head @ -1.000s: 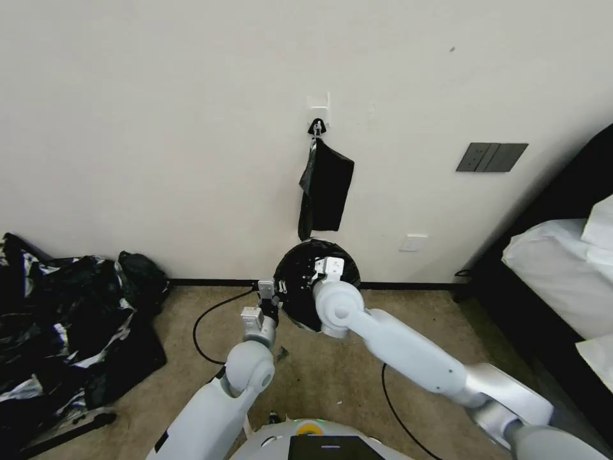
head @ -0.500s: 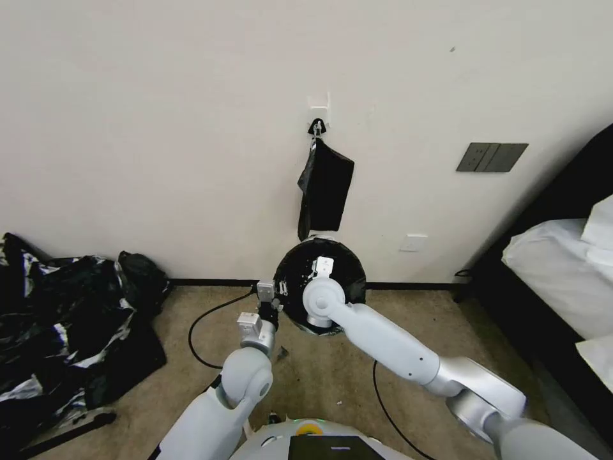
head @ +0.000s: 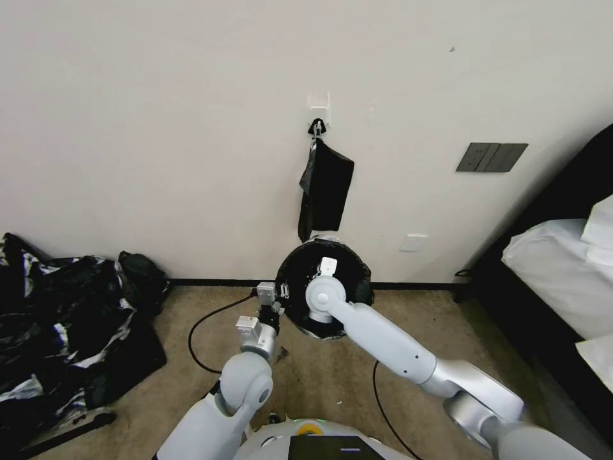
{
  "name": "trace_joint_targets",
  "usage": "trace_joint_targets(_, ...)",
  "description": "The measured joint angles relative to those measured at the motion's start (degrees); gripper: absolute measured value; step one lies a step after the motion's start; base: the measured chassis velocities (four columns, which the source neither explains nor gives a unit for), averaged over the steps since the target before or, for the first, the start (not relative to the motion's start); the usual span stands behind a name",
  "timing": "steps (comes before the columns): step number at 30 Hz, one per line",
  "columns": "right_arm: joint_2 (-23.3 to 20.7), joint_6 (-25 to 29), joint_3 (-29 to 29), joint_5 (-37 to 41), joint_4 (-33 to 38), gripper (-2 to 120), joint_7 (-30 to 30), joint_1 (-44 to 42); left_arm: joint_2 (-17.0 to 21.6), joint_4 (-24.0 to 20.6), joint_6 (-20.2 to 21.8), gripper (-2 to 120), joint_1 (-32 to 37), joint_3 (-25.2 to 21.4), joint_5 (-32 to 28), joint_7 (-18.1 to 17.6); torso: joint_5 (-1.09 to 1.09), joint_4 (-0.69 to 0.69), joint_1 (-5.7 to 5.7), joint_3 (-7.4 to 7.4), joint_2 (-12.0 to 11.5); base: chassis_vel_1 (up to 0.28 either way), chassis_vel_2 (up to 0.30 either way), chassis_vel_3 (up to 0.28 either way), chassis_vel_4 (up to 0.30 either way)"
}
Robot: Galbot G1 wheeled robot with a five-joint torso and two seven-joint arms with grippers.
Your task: Place a trash bag onto the trash bin.
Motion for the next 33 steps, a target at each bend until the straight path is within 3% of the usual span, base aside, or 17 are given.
trace_joint_targets(7,-0.5,0.3,0.2,-0.4,0.0,0,-0.8,-0.2,-0.1,-0.5,0.1,1,0.4,-0.1,-0.6,0.0,0.00,0.00,0.00,0.00,0.0,0.000,0.000,0.000,0.000)
trace_joint_targets(15,-2.2,1.3,-0.5,1.8,5.3,3,-0.8,0.4,-0.2,1.1,0.4,1,-0.1,-0.8,-2.0,-0.2,0.01,0.01,0.00,0.00,0.0,0.000,0.000,0.000,0.000)
trace_joint_targets(21,-5.6,2.7,-3.2,6.1,14.6,30,-0.5,1.3,-1.2,5.2,2.4,1,-3.2,-1.0,-8.2,-2.2,0.01,0.01,0.00,0.00,0.0,0.000,0.000,0.000,0.000)
trace_joint_targets(28,-9.0,3.6,-4.3,5.4,21.8,51,-1.1,0.9,-2.4,7.7,5.6,1,-5.5,-0.9,-14.6,-6.1,0.00,0.01,0.00,0.00,0.0,0.000,0.000,0.000,0.000)
trace_joint_targets(31,-15.6,3.7,-1.8,-0.5,28.7,69,-8.2,-2.8,-3.6,9.0,10.3,1,-7.2,-0.5,-21.5,-11.5,0.03,0.00,0.00,0.00,0.0,0.000,0.000,0.000,0.000)
trace_joint_targets(33,-18.0,3.7,-0.4,-3.2,30.6,73,-11.3,-4.5,-3.9,9.4,11.2,1,-7.5,-0.4,-22.9,-12.5,0.03,-0.01,0.00,0.00,0.0,0.000,0.000,0.000,0.000)
